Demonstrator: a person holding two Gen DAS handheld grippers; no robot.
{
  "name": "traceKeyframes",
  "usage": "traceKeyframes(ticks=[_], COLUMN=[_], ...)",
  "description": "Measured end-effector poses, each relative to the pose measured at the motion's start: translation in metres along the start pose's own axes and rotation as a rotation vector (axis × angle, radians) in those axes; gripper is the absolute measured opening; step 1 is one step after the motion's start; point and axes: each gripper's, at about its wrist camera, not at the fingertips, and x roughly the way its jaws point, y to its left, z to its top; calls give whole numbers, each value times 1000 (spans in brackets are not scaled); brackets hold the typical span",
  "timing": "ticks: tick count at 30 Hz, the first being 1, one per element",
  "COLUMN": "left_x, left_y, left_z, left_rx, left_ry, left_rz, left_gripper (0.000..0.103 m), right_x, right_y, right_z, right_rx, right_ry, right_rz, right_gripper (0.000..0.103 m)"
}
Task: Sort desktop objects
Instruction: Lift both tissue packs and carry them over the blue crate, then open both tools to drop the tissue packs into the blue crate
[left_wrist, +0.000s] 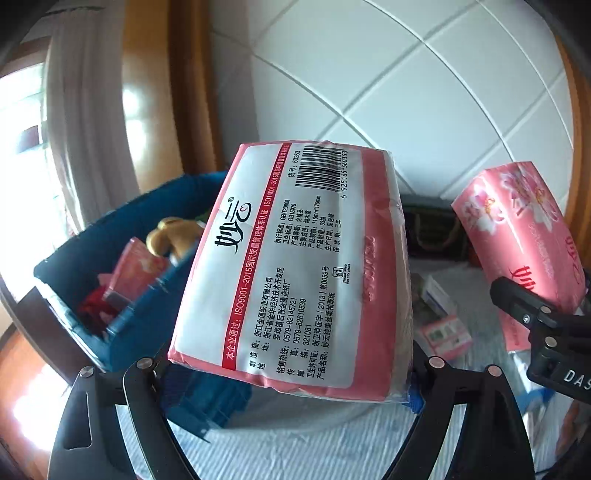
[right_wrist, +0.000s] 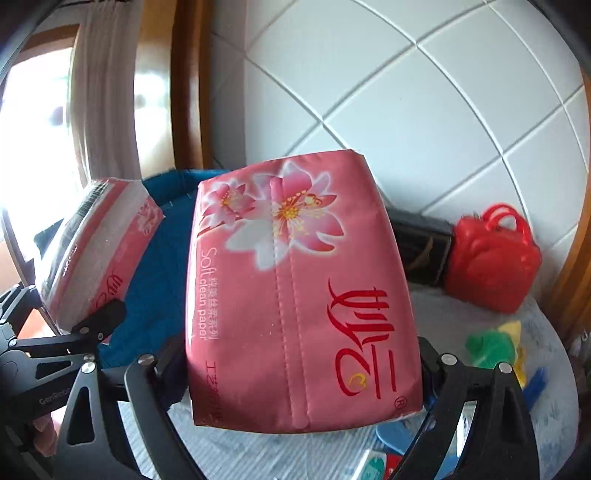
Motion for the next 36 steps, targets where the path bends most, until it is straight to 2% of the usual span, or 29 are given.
traceKeyframes(ticks=[5,8,14,18,22,26,32,36], left_x=[-18,-20,0,32,75,108,129,138], left_y=[41,80,173,233,275,295,306,307], left_z=[24,37,57,64,77,85,90,91], left_rx=[-34,-53,-81,-103,-105,-115,-127,-130], left_ry=[-84,-114,-116,-68,-2,48,76,99], left_rz=[40,86,207,262,269,226,162,132], left_gripper=[89,89,89,89,89,89,90,93], right_x=[-7,1,35,68,101,129,142,152], right_y=[36,73,165,223,273,304,323,319], right_z=[33,55,91,106,127,150,162,162], right_rx=[-34,-44,-71,-98,-146,-185,-211,-215], right_ry=[-94,-137,-153,-116,-77,-51,-40,-10], right_rz=[41,82,196,265,286,247,188,169], right_gripper=[93,93,93,93,93,93,93,96])
